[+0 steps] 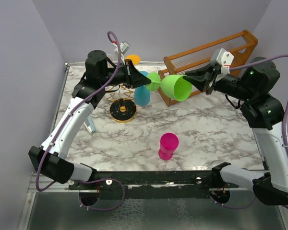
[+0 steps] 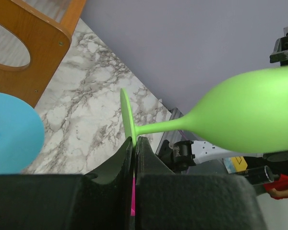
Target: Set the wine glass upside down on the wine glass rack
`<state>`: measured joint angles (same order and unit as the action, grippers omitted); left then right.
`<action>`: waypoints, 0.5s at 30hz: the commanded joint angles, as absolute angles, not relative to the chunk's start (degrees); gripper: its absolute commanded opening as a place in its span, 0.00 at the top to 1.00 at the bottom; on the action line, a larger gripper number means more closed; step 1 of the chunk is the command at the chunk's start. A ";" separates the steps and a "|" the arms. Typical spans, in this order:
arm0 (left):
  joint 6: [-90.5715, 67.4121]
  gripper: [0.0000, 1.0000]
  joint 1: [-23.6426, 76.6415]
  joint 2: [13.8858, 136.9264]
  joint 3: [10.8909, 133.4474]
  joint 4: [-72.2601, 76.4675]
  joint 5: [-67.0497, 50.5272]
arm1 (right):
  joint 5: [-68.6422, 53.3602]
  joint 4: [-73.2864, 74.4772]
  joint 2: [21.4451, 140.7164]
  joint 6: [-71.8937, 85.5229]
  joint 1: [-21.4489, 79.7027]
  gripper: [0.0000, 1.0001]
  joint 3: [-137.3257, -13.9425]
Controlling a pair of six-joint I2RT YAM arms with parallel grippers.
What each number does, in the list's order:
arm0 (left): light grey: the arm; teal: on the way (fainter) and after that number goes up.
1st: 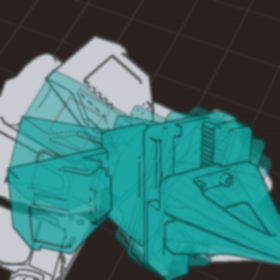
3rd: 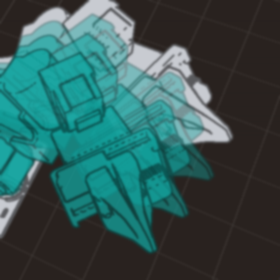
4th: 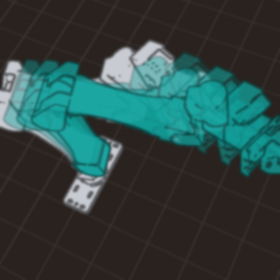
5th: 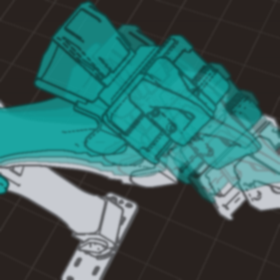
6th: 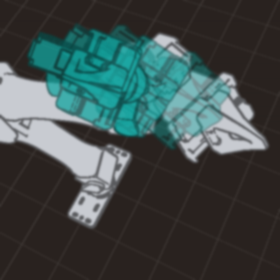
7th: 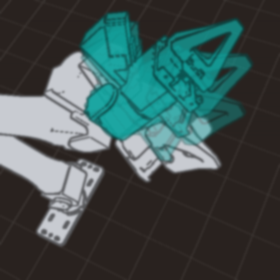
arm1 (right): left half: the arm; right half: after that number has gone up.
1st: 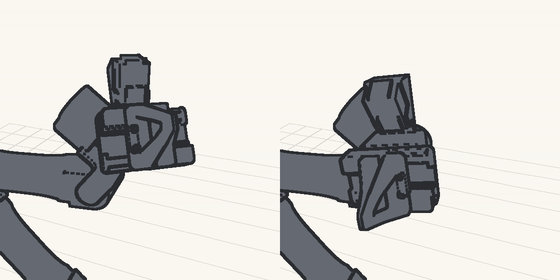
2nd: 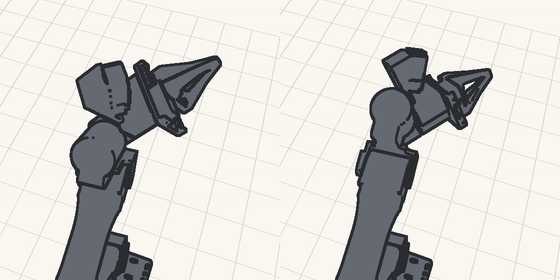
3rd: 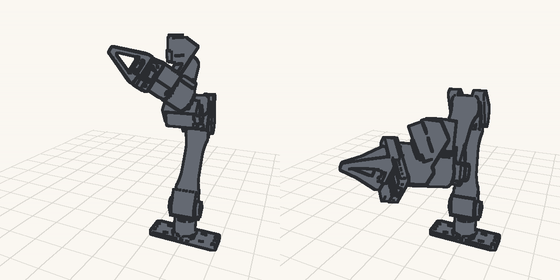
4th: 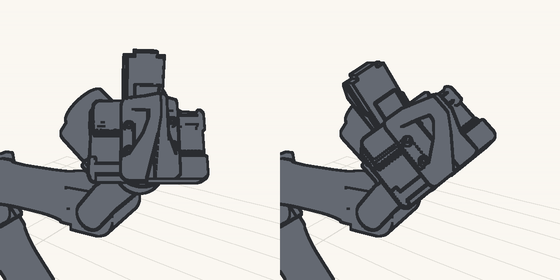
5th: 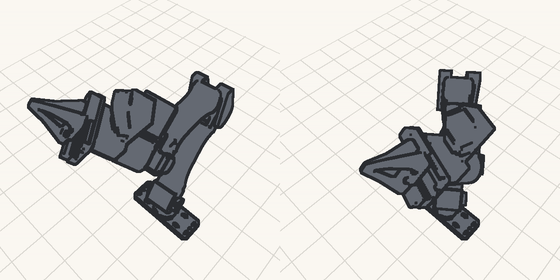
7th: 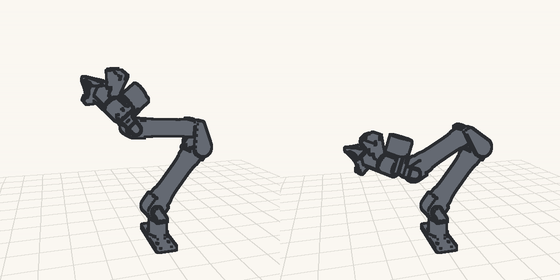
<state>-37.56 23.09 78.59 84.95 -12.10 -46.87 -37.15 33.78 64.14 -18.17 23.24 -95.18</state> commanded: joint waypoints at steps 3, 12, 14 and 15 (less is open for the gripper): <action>-30.83 1.00 21.38 77.32 89.33 -16.44 -43.73 | -36.86 33.54 60.99 -21.69 23.05 0.52 -91.70; -6.24 1.00 20.92 74.97 98.11 -30.71 -31.14 | -37.74 39.19 55.32 -29.24 22.43 0.09 -87.94; -0.41 1.00 20.92 74.40 99.60 -33.90 -29.52 | -38.05 40.15 54.18 -30.65 22.09 0.05 -86.95; 2.22 1.00 20.92 74.24 100.76 -35.93 -28.72 | -37.95 40.57 53.71 -31.18 21.94 0.04 -86.60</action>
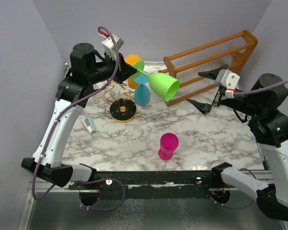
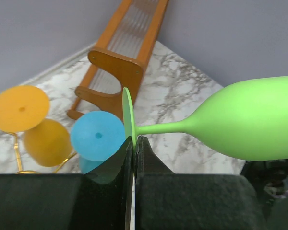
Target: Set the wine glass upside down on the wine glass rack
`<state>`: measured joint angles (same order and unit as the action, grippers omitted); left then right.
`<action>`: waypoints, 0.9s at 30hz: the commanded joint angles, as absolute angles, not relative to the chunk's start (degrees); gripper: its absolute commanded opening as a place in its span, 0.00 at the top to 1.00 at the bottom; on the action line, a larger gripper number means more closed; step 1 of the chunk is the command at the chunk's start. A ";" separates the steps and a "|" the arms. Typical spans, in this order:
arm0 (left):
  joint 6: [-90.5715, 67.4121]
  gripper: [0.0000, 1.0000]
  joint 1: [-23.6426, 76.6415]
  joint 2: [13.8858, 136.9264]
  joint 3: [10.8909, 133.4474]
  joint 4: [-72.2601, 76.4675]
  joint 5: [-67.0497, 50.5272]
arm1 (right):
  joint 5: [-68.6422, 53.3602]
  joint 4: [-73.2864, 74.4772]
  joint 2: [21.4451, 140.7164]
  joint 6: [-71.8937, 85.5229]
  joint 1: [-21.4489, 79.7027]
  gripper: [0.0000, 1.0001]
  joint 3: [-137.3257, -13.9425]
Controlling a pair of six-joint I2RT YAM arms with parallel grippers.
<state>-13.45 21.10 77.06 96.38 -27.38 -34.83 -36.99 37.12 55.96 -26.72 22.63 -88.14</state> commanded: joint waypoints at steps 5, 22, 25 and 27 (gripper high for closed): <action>11.29 1.00 20.93 73.23 104.62 -42.46 -25.70 | -37.53 41.75 52.05 -33.44 21.97 0.02 -84.58; 45.37 1.00 20.97 69.45 111.45 -70.64 -10.13 | -34.19 32.70 51.84 -36.24 21.95 0.01 -63.05; 48.24 1.00 20.93 68.00 109.28 -72.65 -5.01 | -34.36 29.85 51.11 -35.10 21.94 0.02 -58.49; 48.90 1.00 20.92 66.89 107.66 -72.86 -1.93 | -34.13 28.43 50.62 -34.71 21.97 0.02 -56.16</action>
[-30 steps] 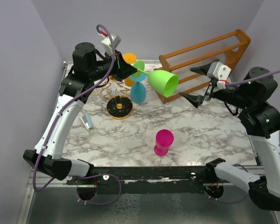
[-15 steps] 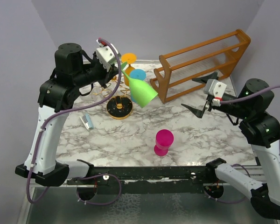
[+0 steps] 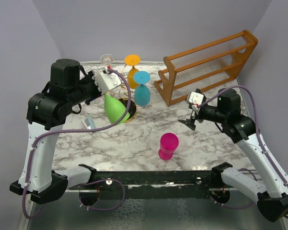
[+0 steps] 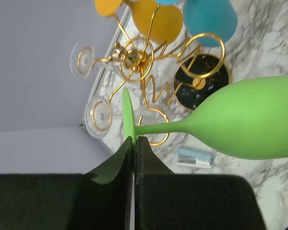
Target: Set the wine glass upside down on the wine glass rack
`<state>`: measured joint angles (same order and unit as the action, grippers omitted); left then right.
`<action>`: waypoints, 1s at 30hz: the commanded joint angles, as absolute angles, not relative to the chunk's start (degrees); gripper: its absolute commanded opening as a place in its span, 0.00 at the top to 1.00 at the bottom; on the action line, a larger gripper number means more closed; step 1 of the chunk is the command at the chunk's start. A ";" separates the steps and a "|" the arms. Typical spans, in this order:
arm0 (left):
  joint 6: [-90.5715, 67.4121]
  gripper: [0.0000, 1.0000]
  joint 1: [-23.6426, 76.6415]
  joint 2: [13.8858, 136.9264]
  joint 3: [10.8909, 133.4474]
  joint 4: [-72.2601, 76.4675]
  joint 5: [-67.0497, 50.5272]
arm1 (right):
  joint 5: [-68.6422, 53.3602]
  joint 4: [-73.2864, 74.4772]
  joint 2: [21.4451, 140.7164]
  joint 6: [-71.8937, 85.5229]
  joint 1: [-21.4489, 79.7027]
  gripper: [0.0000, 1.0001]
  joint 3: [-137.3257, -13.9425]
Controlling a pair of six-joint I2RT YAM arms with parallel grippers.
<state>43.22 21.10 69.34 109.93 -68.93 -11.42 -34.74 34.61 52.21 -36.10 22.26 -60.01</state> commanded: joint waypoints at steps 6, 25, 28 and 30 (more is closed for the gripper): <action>48.82 1.00 20.96 64.40 103.53 -72.03 6.81 | -32.61 24.89 49.86 -33.14 21.61 0.02 -51.54; 55.87 1.00 21.68 65.09 90.54 -51.26 25.32 | -34.74 23.23 47.92 -31.47 18.55 0.02 -48.30; 54.94 1.00 22.09 65.21 90.15 -48.50 21.49 | -34.61 22.87 47.94 -31.38 18.47 0.02 -47.95; 54.41 1.00 22.35 65.37 89.80 -46.90 19.53 | -34.68 22.90 47.98 -31.38 18.46 0.02 -47.92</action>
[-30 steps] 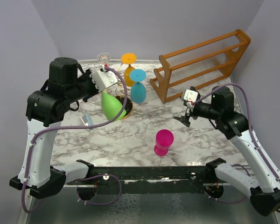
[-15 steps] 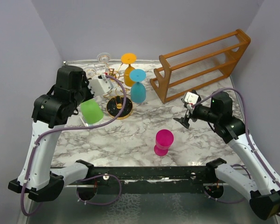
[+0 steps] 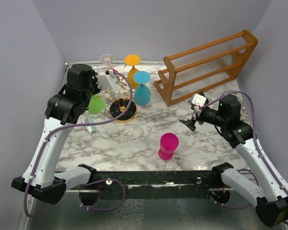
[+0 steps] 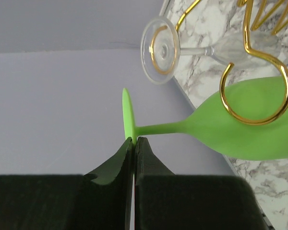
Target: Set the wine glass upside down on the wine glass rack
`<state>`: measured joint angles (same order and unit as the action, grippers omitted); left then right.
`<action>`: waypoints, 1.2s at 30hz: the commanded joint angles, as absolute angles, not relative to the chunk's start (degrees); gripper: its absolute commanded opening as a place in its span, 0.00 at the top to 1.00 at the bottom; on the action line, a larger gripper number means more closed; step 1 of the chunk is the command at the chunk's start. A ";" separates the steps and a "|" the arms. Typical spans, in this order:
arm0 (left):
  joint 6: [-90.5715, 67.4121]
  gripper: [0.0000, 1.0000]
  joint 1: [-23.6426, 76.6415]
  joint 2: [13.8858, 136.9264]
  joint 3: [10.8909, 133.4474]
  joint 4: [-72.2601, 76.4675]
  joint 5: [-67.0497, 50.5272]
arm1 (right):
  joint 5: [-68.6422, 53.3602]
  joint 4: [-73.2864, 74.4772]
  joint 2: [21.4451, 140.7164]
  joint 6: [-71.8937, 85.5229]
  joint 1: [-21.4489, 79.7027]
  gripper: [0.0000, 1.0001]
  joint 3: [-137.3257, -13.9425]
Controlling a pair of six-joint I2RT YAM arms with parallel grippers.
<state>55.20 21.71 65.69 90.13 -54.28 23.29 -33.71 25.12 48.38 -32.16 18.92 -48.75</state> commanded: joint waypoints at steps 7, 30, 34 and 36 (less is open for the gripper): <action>55.25 1.00 24.08 66.52 88.53 -44.26 18.86 | -34.55 22.75 48.01 -31.38 18.23 0.02 -47.66; 63.11 1.00 29.72 69.91 87.04 -47.11 15.58 | -34.38 22.56 49.11 -31.55 18.11 0.02 -47.34; 62.98 1.00 30.61 70.19 87.98 -48.81 14.15 | -34.29 22.50 49.29 -31.64 18.11 0.02 -47.30; 62.79 1.00 30.84 70.21 88.43 -49.72 13.16 | -34.27 22.57 49.38 -31.65 18.06 0.02 -47.24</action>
<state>62.54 30.17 70.19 85.86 -48.05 16.25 -33.76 24.12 49.21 -31.77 18.31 -47.81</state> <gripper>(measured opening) 0.020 0.982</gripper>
